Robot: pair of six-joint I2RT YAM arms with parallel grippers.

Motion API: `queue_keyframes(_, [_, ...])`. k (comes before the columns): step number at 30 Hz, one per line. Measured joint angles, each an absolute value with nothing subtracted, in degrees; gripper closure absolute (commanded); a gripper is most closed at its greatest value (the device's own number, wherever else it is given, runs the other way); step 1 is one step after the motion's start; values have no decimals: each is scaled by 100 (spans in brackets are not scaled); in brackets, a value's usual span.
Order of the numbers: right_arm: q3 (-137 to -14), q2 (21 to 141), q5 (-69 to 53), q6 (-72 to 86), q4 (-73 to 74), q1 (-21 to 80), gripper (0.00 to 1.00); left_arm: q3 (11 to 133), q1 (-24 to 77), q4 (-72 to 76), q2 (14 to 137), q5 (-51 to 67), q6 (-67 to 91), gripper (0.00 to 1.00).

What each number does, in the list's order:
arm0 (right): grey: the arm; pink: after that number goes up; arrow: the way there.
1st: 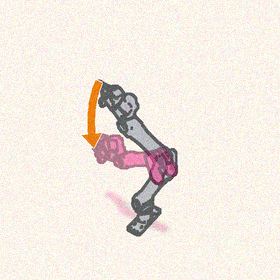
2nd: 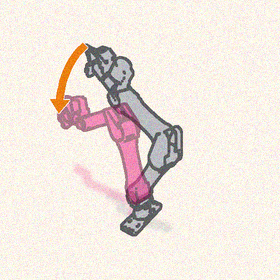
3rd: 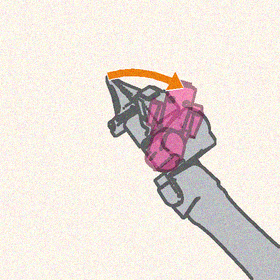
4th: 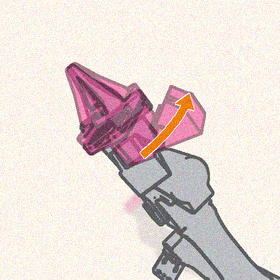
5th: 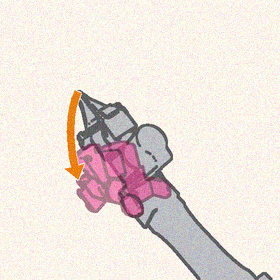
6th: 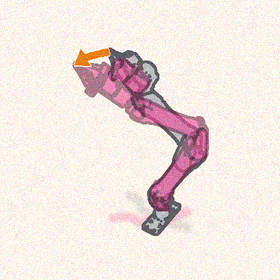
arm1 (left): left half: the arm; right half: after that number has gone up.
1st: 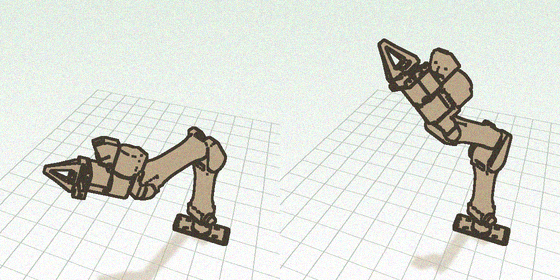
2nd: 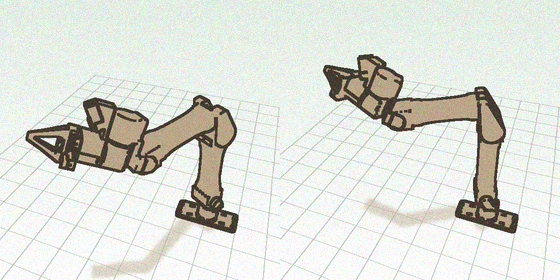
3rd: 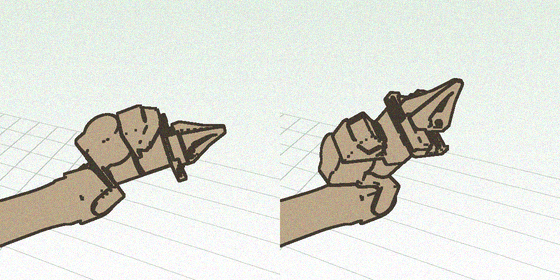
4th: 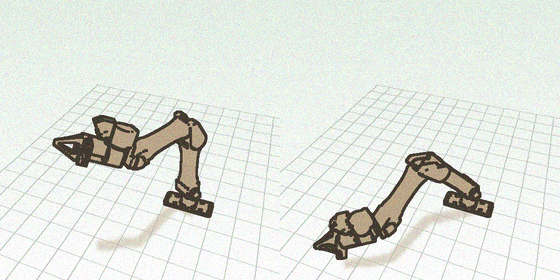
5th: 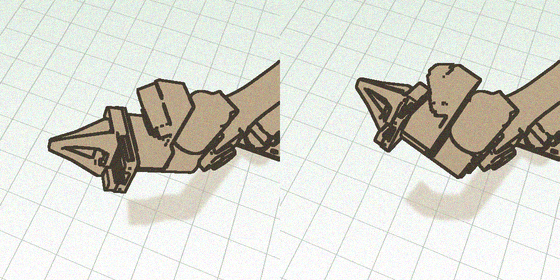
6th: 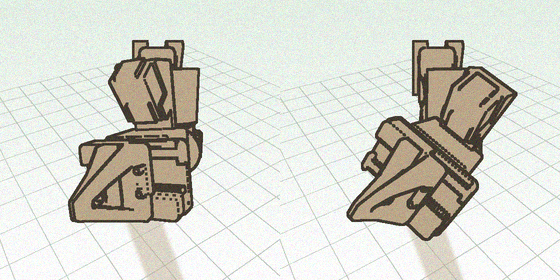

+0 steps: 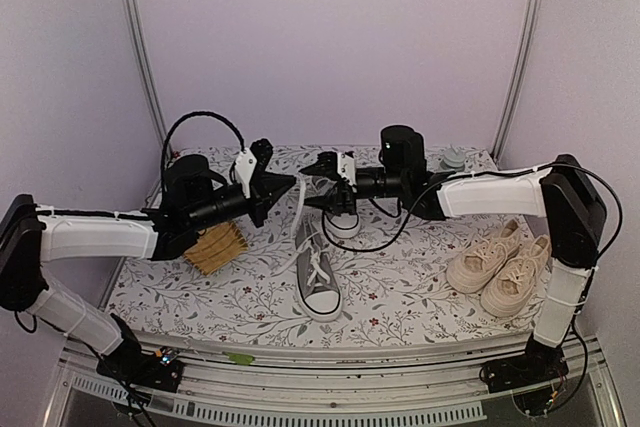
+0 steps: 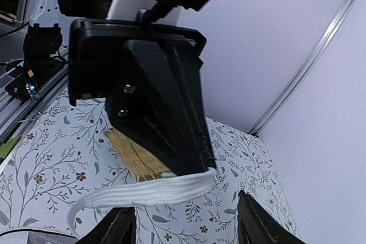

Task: Tie the shoes
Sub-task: Pass from the left arm to the right

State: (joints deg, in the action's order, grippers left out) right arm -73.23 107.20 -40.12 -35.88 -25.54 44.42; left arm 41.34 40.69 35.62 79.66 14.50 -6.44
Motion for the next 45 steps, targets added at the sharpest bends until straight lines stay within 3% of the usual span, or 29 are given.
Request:
queue_keyframes(27, [-7150, 10709, -4091, -3452, -3175, 4506, 80, 4226, 3997, 3557, 8213, 1820, -574, 100])
queue_keyframes(32, [-7150, 10643, -4193, -3400, -3170, 4506, 98, 4268, 3997, 3479, 8344, 1787, -574, 100])
queue_keyframes(40, [-7155, 10621, -4222, -3291, -3017, 4484, 100, 4305, 3994, 3450, 8403, 1741, -576, 100])
queue_keyframes(43, [-7177, 10621, -4226, -3061, -2928, 4418, 100, 4307, 3990, 3389, 8407, 1656, -567, 54])
queue_keyframes(45, [-7210, 10621, -4237, -2781, -2856, 4320, 100, 4335, 3959, 3251, 8451, 1551, -519, 47])
